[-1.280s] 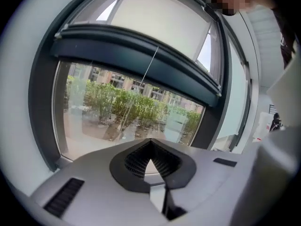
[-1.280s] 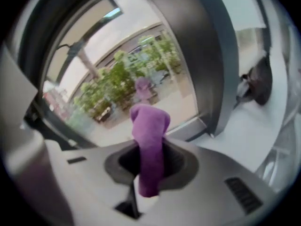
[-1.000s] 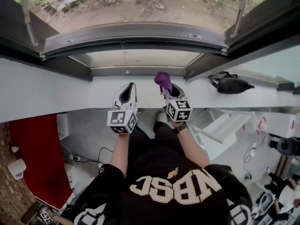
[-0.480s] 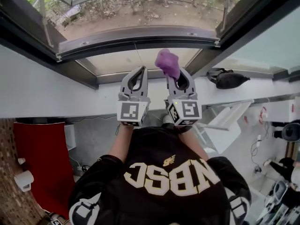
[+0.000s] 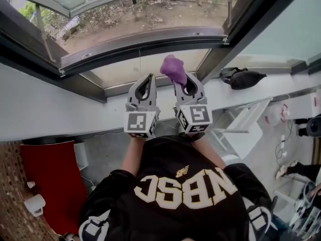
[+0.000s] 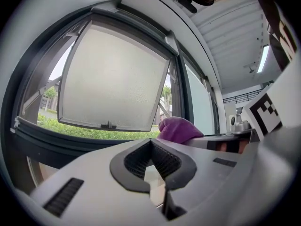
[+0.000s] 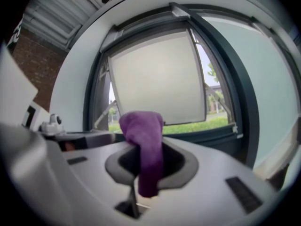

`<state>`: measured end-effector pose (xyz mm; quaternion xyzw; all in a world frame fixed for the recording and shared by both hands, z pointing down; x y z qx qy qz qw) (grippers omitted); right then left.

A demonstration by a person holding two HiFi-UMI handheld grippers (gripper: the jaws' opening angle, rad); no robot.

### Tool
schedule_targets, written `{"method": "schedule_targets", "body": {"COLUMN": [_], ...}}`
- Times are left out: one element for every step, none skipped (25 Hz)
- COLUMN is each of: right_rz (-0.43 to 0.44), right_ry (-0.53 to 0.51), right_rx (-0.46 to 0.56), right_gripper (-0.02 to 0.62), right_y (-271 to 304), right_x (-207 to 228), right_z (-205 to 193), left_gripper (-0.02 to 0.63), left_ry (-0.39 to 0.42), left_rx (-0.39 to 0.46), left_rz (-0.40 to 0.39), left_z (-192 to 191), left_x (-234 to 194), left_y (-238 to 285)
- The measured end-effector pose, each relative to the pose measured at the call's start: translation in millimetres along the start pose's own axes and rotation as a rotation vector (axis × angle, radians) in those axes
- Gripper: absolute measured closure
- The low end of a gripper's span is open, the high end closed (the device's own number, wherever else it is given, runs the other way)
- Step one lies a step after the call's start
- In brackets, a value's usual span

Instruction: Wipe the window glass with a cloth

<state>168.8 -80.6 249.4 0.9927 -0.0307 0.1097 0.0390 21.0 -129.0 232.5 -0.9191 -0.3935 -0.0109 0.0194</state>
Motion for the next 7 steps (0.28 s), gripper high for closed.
{"method": "schedule_targets", "body": {"right_rz": [-0.003, -0.004, -0.001, 0.003, 0.005, 0.006, 0.006], "right_ry": [-0.003, -0.003, -0.002, -0.003, -0.007, -0.013, -0.019], "right_rx": [-0.002, -0.005, -0.006, -0.005, -0.002, 0.001, 0.005], "right_gripper": [0.52, 0.52, 0.52, 0.52, 0.52, 0.52, 0.52], "right_y": [0, 0, -1, -2, -2, -3, -4], "right_x": [-3, -6, -9, -13, -17, -21, -26], "right_z": [0, 0, -1, -2, -2, -2, -1], "left_gripper": [0.588, 0.588, 0.588, 0.588, 0.588, 0.588, 0.588], "left_ry": [-0.006, -0.009, -0.008, -0.005, -0.001, 0.001, 0.003], "left_rx": [-0.01, -0.019, -0.025, -0.025, -0.02, -0.013, -0.006], "left_rz": [0.002, 0.008, 0.015, 0.021, 0.021, 0.018, 0.013], "left_z": [0, -3, -8, -11, -12, -14, -15], "left_x": [-2, -4, -7, -9, -12, -13, -15], "left_y": [-2, -5, -8, -12, -16, -19, -22]}}
Point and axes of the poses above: the fingertips, and each gripper's own axes: y forward along the fingers, x to its right, z out of its top, the point moved 8 cm from there along -y, backward along the fingers, and after that the axes turned 7 degrees about y, right-handed, at the moved point
